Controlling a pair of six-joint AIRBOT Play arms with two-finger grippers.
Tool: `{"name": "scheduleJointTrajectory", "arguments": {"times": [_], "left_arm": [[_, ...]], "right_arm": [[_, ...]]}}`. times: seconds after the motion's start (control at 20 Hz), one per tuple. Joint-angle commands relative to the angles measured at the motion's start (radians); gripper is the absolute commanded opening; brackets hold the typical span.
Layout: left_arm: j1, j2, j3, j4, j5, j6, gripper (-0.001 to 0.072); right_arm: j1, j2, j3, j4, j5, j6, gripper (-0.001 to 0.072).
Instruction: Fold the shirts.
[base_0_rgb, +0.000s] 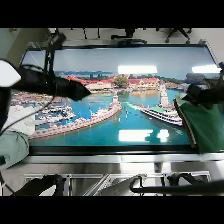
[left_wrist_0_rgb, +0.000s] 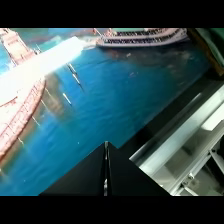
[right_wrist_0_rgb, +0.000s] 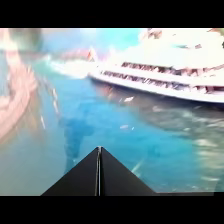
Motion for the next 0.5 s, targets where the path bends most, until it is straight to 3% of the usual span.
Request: {"name": "scheduleJointTrajectory", "arguments": {"times": [0.0, 0.3, 0.45], "left_arm": [[-0.056, 0.143, -0.294, 0.000, 0.138, 0.002, 0.0016], [-0.066, 0.219, -0.425, -0.001, 0.187, 0.002, 0.0017], [-0.066, 0.218, -0.425, 0.000, 0.195, 0.002, 0.0018]], "right_arm": [[0.174, 0.087, -0.213, -0.002, -0.111, -0.017, 0.0024], [0.201, 0.092, -0.278, 0.003, -0.127, -0.016, 0.0024], [0.201, 0.093, -0.278, 0.011, -0.064, -0.016, 0.0024]]}}
